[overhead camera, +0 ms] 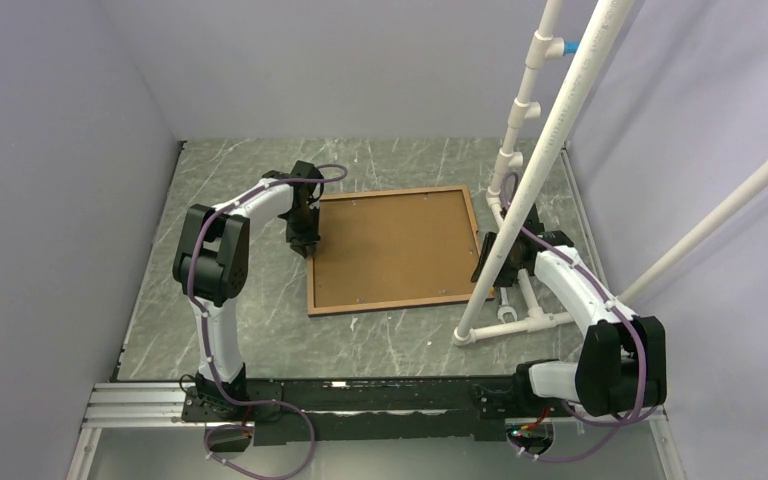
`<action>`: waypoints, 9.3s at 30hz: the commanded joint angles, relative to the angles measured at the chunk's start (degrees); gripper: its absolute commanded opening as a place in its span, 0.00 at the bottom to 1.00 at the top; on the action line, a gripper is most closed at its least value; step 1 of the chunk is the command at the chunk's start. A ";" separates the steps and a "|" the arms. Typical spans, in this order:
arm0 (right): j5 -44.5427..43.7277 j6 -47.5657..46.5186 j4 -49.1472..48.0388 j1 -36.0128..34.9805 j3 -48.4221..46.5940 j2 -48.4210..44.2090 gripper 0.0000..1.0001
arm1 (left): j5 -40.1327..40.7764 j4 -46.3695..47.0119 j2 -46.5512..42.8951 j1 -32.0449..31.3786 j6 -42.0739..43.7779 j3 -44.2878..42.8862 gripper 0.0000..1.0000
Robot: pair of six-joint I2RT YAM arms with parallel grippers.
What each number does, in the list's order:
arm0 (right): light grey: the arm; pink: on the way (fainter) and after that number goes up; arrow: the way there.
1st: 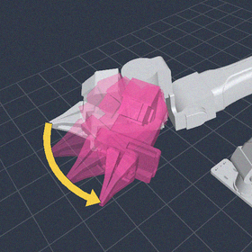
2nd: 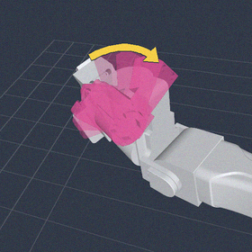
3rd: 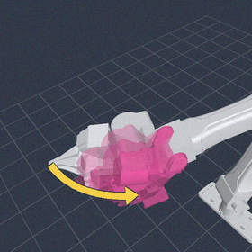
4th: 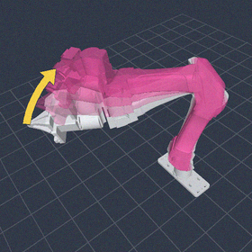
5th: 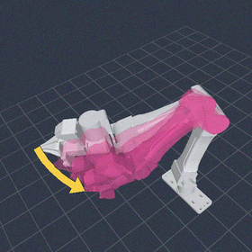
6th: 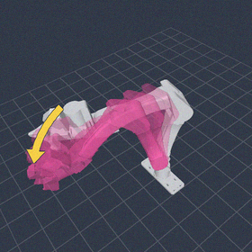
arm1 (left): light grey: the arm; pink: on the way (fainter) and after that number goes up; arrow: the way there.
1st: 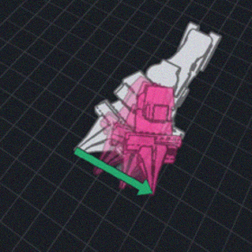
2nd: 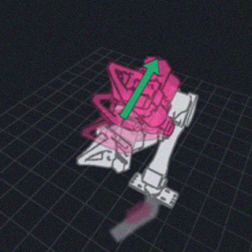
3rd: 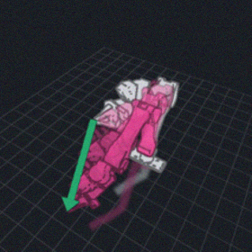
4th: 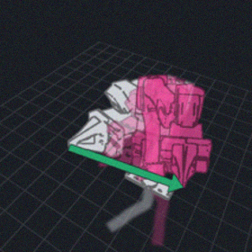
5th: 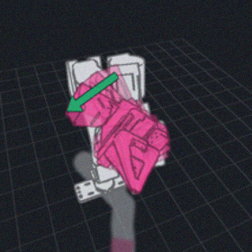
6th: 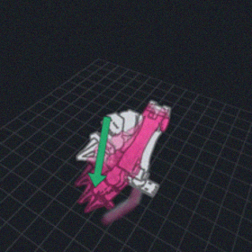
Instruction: Take the photo out of the frame
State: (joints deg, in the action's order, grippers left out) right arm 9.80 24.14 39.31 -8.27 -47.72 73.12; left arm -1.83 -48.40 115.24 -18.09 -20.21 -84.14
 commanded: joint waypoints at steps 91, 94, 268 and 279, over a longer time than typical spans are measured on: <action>-0.84 -2.39 4.30 -5.97 -5.09 10.96 0.00 | 1.12 0.94 1.19 0.07 2.36 -1.23 0.00; -0.21 -2.60 3.95 -6.58 -5.42 11.84 0.00 | 1.26 0.94 1.13 0.07 2.43 -1.14 0.00; -1.48 1.14 -15.34 -2.27 8.83 -13.65 0.00 | 11.51 4.75 6.09 -8.28 22.04 -14.24 0.00; 1.89 1.79 -10.81 -6.70 8.26 -12.16 0.00 | 7.38 9.06 -19.70 -1.16 -3.30 7.81 0.41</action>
State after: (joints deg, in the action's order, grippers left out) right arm 10.72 25.10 27.88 -13.15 -36.64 60.34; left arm 9.08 -41.91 111.26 -23.42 -10.66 -86.13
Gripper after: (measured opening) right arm 0.353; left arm 0.317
